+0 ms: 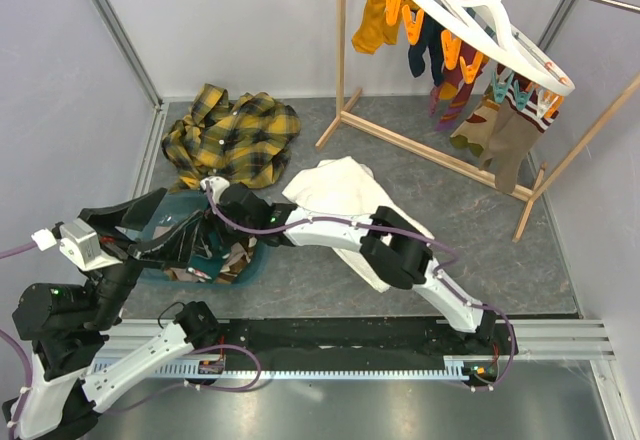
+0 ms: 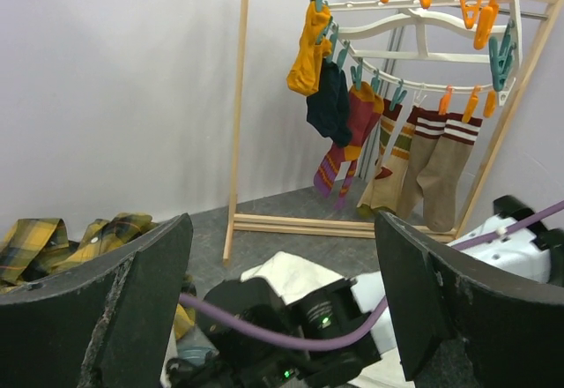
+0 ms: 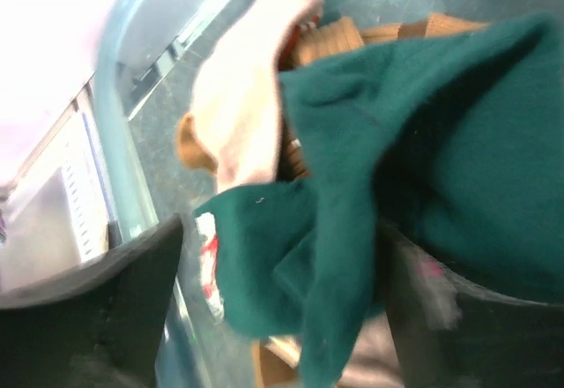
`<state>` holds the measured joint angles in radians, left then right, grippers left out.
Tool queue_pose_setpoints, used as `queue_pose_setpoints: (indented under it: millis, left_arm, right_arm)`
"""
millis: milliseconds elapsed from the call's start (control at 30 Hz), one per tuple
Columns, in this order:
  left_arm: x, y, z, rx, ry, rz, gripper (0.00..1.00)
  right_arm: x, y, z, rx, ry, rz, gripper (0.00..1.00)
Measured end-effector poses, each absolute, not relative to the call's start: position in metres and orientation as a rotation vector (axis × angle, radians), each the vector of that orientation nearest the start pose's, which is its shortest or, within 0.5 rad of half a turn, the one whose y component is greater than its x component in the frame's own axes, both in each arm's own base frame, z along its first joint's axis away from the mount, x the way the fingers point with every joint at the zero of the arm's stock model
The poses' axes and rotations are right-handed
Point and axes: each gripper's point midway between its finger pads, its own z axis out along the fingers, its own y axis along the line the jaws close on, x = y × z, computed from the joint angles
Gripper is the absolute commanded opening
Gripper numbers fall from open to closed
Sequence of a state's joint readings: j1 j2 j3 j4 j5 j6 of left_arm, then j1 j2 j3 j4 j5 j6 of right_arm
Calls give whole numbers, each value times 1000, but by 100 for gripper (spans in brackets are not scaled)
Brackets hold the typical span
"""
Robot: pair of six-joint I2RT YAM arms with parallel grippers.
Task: Remove the socks clipped to the hanger
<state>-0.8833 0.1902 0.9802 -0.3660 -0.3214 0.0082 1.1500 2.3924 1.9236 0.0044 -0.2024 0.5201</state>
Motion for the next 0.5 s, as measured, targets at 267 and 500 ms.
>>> queue_pose_setpoints:
  millis: [267,500]
  left_arm:
    - [126,-58,440,221,1169,-564,91]
    - [127,-55,440,209,1171,-546,92]
  right_arm:
    - [216,596,186,-814,2049,1156,98]
    - [224,551,211,-724,2076,994,98]
